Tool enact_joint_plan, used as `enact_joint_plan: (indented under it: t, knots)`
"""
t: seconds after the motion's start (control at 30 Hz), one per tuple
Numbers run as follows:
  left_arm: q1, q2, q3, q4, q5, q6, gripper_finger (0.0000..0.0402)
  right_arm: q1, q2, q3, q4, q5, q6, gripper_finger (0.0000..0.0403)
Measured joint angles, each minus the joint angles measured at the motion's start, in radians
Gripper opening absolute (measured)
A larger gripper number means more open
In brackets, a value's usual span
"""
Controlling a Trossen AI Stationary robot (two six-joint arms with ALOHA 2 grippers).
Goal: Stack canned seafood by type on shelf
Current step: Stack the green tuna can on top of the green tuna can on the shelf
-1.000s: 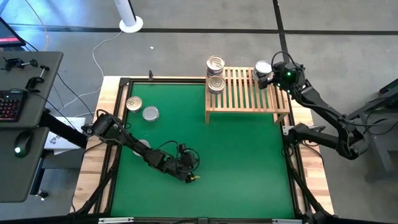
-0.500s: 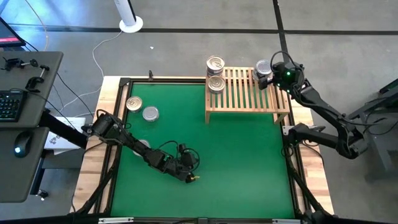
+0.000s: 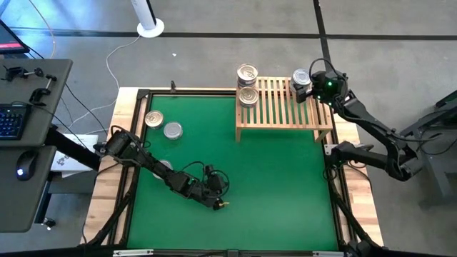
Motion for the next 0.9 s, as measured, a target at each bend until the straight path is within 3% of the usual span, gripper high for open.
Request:
enact_joint_plan:
  t: [0.9]
  knots:
    - [0.000, 0.000, 0.000, 0.000, 0.000, 0.000, 0.0000, 0.000, -0.002, 0.060, -0.136, 0.004, -0.079, 0.0399]
